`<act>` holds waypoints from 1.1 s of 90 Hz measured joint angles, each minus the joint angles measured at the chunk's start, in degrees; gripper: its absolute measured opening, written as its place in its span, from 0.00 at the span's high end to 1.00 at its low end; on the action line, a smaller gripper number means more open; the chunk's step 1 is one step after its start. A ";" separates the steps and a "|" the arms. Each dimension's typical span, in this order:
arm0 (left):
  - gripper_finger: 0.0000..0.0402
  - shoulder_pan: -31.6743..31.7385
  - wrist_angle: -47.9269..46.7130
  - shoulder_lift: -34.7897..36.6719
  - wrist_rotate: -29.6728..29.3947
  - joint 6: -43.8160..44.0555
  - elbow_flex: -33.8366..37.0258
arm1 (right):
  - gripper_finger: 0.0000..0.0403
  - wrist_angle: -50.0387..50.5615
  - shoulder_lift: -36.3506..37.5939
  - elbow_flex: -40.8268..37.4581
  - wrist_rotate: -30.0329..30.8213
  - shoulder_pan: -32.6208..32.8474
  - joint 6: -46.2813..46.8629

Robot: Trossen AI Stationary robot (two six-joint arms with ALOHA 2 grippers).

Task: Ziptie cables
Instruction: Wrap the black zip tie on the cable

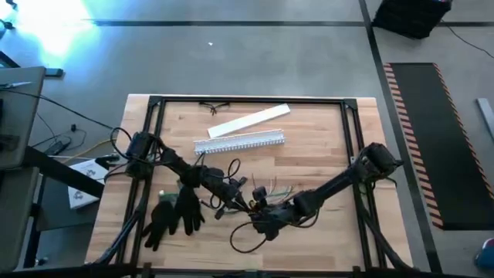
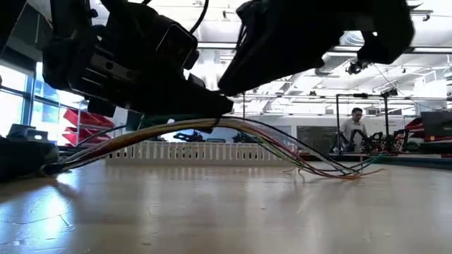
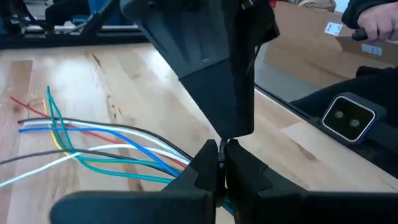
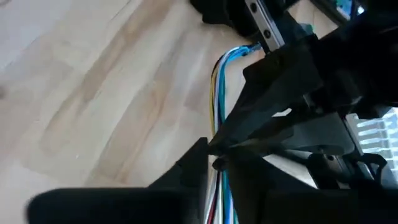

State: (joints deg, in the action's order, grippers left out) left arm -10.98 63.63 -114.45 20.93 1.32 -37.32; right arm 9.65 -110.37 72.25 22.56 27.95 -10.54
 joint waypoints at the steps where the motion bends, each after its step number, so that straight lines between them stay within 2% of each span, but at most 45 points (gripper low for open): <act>1: 0.98 0.00 -0.11 0.00 -0.08 0.00 0.00 | 0.97 0.00 0.00 0.00 -0.39 -0.11 0.03; 21: 0.86 0.16 -3.58 0.08 -2.81 -1.42 -0.07 | 1.00 0.61 -0.04 0.00 -3.80 -1.07 5.05; 35: 0.73 0.19 -12.45 3.11 -4.00 -4.67 -0.02 | 1.00 1.29 -0.07 0.00 -5.46 -0.86 8.91; 47: 0.68 -1.09 -19.78 7.36 -9.33 -4.89 0.02 | 1.00 1.28 -0.07 0.00 -4.57 -0.94 11.46; 56: 0.67 -3.65 -20.19 9.09 -11.60 -4.72 0.00 | 1.00 1.29 -0.07 0.00 -3.86 -1.45 13.35; 63: 0.68 -6.19 -20.13 9.07 -15.77 -2.74 0.00 | 1.00 1.33 -0.07 0.00 -3.63 -2.01 14.17; 73: 0.69 -10.00 -19.44 7.82 -25.33 -0.14 -0.02 | 1.00 1.33 -0.07 0.00 -3.47 -2.54 15.26; 86: 0.73 -13.02 -11.97 5.67 -36.22 3.46 -0.21 | 1.00 1.40 -0.07 0.00 -2.91 -2.84 15.68; 99: 0.78 -13.51 -9.25 2.53 -39.52 6.81 -1.46 | 1.00 1.38 -0.07 0.00 -1.00 -2.84 15.68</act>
State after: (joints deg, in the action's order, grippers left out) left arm -24.49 54.38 -111.93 -18.59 8.14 -38.78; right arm 11.03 -110.43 72.25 21.57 25.10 5.15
